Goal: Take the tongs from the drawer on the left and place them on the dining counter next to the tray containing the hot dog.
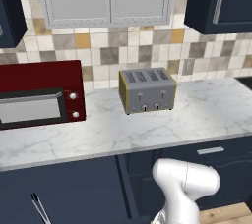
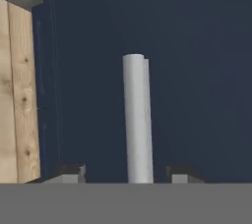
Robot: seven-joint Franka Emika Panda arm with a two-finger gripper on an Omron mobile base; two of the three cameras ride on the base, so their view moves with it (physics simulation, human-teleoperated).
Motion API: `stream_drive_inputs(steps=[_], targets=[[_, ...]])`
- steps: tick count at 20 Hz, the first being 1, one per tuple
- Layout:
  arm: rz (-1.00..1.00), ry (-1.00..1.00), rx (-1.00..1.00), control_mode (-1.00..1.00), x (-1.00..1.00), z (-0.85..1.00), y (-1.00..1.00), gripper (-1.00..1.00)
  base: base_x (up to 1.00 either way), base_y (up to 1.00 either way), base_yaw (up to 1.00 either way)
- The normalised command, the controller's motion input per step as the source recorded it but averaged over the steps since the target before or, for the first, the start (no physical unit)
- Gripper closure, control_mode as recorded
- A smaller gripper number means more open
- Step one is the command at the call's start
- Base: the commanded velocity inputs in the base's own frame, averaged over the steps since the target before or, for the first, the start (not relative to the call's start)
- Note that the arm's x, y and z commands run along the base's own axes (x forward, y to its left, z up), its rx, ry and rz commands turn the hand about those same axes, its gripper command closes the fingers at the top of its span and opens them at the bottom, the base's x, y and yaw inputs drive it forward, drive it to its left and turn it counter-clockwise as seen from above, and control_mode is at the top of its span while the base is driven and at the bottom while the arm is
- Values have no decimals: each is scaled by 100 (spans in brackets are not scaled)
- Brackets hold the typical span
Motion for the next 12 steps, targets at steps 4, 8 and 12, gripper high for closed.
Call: stream_drive_inputs(steps=[4,8,12], targets=[[-20,-4,7,-100,-100,61,-23,-100,0,0,0],[-24,0,1,-100,-68,96,-9,-100,0,0,0],[-28,9,4,-100,-16,86,-25,-100,0,0,0]])
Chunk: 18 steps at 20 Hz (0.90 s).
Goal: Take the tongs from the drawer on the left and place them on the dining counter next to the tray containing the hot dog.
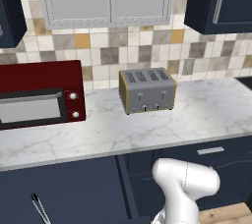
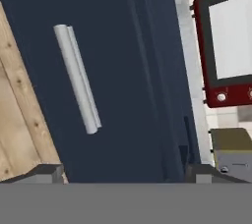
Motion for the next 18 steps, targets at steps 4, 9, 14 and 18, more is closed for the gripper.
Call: stream_drive_inputs(steps=[4,9,14,18], targets=[[-28,24,3,-100,-2,46,-28,-100,0,0,0],[-26,34,5,-100,0,30,-35,-100,0,0,0],[-25,45,3,-100,14,27,-30,-100,0,0,0],[-15,28,0,-100,10,4,-18,-100,0,0,0]])
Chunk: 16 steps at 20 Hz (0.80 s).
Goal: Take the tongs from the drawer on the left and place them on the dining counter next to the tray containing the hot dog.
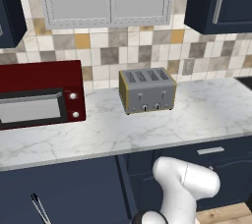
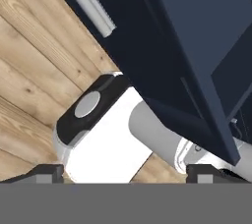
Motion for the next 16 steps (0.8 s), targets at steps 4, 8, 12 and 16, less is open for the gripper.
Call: stream_drive_inputs(steps=[4,8,12,16], targets=[[-2,7,0,-100,6,0,0,-100,0,0,0],[-9,12,8,-100,21,35,-30,-100,0,0,0],[-20,9,9,-100,14,91,-26,-100,0,0,0],[-19,0,7,-100,0,97,-42,-100,0,0,0]])
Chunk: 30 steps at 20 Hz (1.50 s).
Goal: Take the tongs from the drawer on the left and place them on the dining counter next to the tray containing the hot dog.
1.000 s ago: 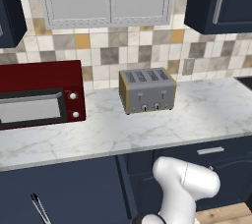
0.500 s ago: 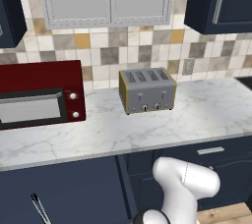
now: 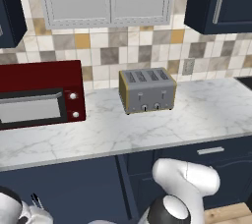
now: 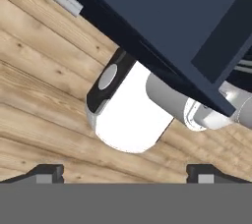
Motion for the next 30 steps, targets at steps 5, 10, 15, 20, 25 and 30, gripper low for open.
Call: stream_drive_inputs(steps=[5,10,15,20,25,30], targets=[[-4,-16,4,-100,0,74,-86,-100,0,0,0],[0,-27,12,-100,0,79,-100,-100,0,0,0],[0,-21,14,-100,0,51,-100,-100,0,0,0],[1,-4,34,-100,33,57,-100,-100,0,0,0],[1,10,29,-100,50,22,-58,-100,0,0,0],[0,16,4,-100,32,0,-2,-100,0,0,0]])
